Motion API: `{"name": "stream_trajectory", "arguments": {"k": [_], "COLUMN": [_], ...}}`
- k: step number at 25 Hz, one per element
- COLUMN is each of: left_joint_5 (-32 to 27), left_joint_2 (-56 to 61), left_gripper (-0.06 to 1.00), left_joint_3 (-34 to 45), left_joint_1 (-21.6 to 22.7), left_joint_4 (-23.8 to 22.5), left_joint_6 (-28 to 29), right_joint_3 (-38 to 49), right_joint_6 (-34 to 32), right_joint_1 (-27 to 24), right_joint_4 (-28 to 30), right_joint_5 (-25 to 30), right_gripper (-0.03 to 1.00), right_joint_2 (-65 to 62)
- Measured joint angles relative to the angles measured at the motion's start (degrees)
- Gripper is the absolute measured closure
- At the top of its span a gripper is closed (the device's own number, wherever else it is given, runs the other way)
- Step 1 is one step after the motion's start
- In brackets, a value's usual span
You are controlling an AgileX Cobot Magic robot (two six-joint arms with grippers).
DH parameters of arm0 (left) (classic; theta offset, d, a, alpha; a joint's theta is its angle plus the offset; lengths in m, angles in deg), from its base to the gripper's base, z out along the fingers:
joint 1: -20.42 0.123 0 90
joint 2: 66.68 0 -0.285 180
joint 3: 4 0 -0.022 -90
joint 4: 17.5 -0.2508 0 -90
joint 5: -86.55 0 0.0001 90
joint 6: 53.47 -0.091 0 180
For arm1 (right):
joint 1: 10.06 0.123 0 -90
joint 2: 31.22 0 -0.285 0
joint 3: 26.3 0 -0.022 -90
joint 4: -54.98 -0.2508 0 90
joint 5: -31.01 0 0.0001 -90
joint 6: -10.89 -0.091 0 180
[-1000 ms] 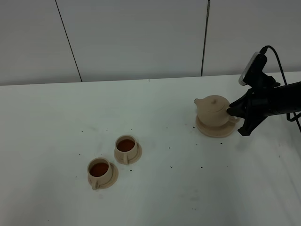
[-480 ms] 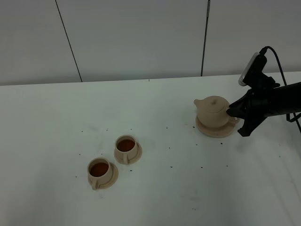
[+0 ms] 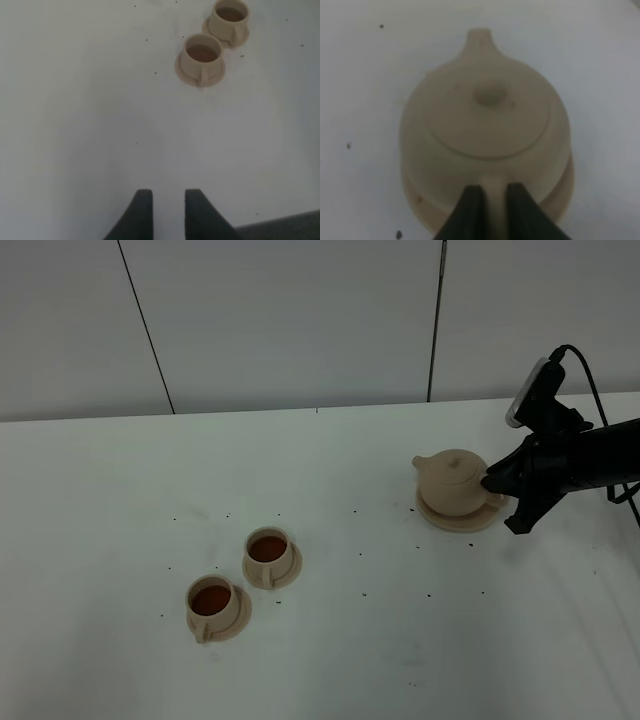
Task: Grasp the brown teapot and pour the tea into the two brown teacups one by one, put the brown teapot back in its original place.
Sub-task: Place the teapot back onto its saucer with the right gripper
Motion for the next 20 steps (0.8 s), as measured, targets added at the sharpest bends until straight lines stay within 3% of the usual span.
{"name": "stream_trajectory", "arguments": {"k": [20], "left_joint_5": [0.0], "left_joint_2": [0.0], "left_gripper": [0.71], "left_joint_3": [0.0], "left_joint_1": [0.0], "left_joint_4": [0.0], "left_joint_6": [0.0], "right_joint_3": [0.0], "right_joint_6": [0.0], "right_joint_1": [-0.86], "right_joint_4": [0.0], "right_joint_5": [0.37], "right_gripper": [0.87], "right_joint_2": [0.68]}}
